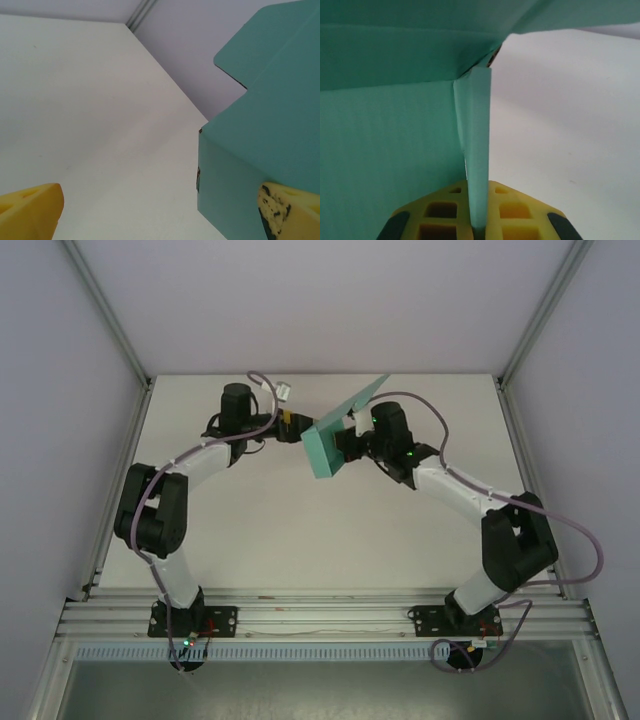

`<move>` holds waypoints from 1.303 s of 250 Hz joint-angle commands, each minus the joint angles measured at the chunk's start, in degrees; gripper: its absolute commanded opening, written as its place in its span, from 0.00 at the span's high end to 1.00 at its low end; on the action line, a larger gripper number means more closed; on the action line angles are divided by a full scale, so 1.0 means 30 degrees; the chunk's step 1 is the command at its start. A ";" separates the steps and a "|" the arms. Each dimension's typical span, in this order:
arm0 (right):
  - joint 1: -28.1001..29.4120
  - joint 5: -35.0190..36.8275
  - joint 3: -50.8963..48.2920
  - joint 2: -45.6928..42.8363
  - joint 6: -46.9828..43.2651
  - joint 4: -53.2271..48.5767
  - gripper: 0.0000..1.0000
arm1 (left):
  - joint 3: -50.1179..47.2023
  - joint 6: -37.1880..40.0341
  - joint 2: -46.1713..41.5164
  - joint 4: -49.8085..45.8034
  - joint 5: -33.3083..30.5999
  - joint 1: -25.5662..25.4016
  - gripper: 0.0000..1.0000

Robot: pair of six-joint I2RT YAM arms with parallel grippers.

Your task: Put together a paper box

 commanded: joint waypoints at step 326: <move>0.1400 1.1529 0.3989 0.4430 0.6295 -1.3348 1.00 | -0.0440 0.1705 -0.2348 -1.0825 -1.6357 0.0986 0.00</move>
